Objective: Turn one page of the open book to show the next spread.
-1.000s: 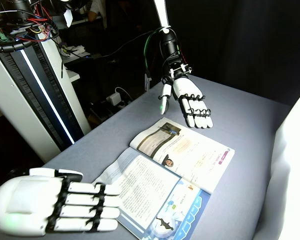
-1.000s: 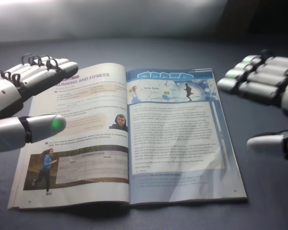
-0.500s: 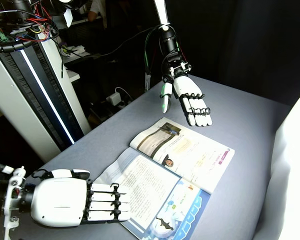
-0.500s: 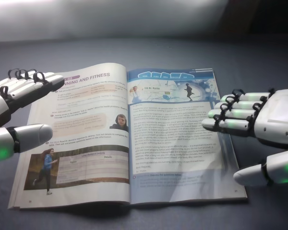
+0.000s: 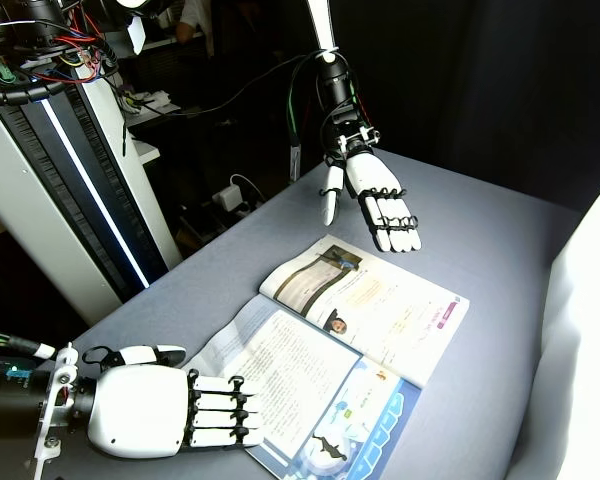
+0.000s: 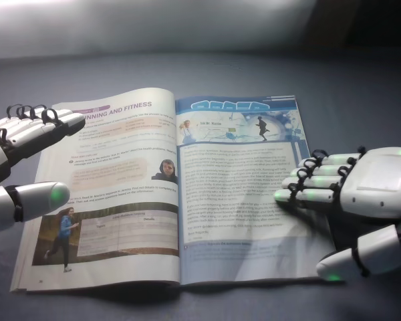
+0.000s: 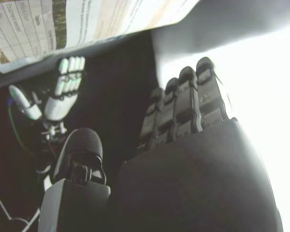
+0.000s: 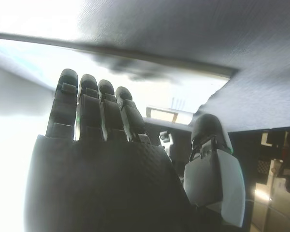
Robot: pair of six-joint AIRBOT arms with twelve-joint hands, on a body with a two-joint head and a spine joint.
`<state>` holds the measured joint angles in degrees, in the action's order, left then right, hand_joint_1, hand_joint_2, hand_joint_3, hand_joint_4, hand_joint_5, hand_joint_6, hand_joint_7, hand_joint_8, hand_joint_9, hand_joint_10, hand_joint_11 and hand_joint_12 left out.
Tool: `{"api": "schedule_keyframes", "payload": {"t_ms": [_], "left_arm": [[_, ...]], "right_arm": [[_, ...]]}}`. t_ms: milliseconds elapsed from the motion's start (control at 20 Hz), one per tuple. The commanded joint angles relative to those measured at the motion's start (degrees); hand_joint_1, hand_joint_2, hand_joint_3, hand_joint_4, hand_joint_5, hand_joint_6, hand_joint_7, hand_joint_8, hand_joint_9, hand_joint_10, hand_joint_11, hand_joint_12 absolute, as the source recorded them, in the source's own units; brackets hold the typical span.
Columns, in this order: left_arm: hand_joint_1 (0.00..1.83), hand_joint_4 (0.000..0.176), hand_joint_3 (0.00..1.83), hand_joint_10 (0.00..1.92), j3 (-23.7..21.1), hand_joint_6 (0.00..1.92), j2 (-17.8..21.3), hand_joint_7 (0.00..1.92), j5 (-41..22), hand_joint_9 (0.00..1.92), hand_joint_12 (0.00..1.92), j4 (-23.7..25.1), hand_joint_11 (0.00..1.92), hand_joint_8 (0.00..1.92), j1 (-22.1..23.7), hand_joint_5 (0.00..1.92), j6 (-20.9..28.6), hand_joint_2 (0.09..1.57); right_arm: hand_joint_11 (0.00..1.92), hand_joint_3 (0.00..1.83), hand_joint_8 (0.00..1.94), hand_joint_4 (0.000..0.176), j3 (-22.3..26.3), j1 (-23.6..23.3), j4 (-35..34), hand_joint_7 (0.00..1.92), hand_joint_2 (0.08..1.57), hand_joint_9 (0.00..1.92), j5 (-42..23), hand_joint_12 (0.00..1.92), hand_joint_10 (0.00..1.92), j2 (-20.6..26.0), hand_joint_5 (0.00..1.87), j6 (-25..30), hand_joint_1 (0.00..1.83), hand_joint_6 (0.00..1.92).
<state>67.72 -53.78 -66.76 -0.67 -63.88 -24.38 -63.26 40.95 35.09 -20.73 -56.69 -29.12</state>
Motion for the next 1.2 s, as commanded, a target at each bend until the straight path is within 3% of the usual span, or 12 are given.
{"api": "schedule_keyframes", "payload": {"t_ms": [0,200,250,400,500,550,850,1000,1150], "left_arm": [[0.00,0.009,0.00,0.00,-0.06,0.00,0.04,0.00,-7.04,0.00,0.00,-1.50,0.00,0.00,-0.12,0.00,0.18,1.35],[0.00,0.000,0.00,0.00,-0.24,0.00,-0.13,0.00,-6.84,0.00,0.00,-1.89,0.00,0.00,-1.20,0.00,0.25,1.34],[0.00,0.009,0.00,0.00,-0.26,0.00,-0.22,0.00,-6.73,0.00,0.00,-1.99,0.00,0.00,-1.53,0.00,0.39,1.35],[0.00,0.013,0.00,0.00,-0.39,0.00,-0.60,0.00,-6.69,0.00,0.00,-2.94,0.00,0.00,-2.94,0.00,0.60,1.34],[0.00,0.001,0.02,0.00,-0.43,0.00,-0.80,0.00,-6.69,0.00,0.00,-3.58,0.00,0.00,-3.87,0.00,0.75,1.40],[0.07,0.000,0.03,0.00,-0.44,0.00,-0.96,0.00,-6.71,0.00,0.00,-4.12,0.00,0.00,-4.55,0.00,0.86,1.48],[0.20,0.000,0.02,0.00,0.26,0.01,-2.03,0.00,-5.90,0.00,0.00,-4.53,0.00,0.00,-5.28,0.05,1.47,1.55],[0.01,0.000,0.00,0.00,0.69,0.00,-2.60,0.00,-5.81,0.00,0.00,-4.36,0.00,0.00,-5.28,0.01,1.76,1.51],[0.00,0.000,0.00,0.00,1.33,0.00,-3.08,0.00,-5.84,0.00,0.00,-4.03,0.00,0.00,-5.24,0.00,2.31,1.47]], "right_arm": [[0.00,0.00,0.00,0.000,-0.43,-0.19,-1.07,0.00,1.09,0.00,-4.55,0.00,0.00,-0.34,0.00,0.56,0.00,0.00],[0.00,0.00,0.00,0.000,-1.62,-0.60,-0.99,0.00,1.07,0.00,-6.23,0.00,0.00,-2.98,0.00,0.72,0.00,0.00],[0.00,0.00,0.00,0.000,-2.03,-0.99,-0.95,0.00,1.06,0.00,-6.61,0.00,0.00,-3.74,0.00,0.72,0.00,0.00],[0.00,0.00,0.00,0.000,-3.47,-2.37,-0.95,0.00,1.09,0.00,-8.64,0.00,0.00,-6.42,0.00,0.72,0.00,0.00],[0.00,0.00,0.00,0.000,-4.54,-3.23,-1.49,0.00,1.10,0.00,-10.23,0.00,0.00,-8.16,0.00,0.72,0.00,0.00],[0.00,0.00,0.00,0.000,-5.59,-3.82,-2.24,0.00,1.10,0.00,-11.68,0.00,0.00,-9.75,0.00,0.72,0.00,0.00],[0.00,0.00,0.00,0.000,-9.29,-7.18,-3.78,0.00,1.14,0.00,-17.31,0.00,0.00,-15.62,0.00,0.61,0.00,0.00],[0.00,0.00,0.00,0.000,-10.49,-10.28,-2.64,0.00,1.08,0.00,-19.77,0.00,0.00,-18.50,0.00,0.59,0.00,0.00],[0.00,0.00,0.00,0.000,-10.93,-13.69,-0.40,0.00,1.09,0.00,-22.34,0.00,0.00,-21.14,0.00,0.64,0.00,0.00]]}}
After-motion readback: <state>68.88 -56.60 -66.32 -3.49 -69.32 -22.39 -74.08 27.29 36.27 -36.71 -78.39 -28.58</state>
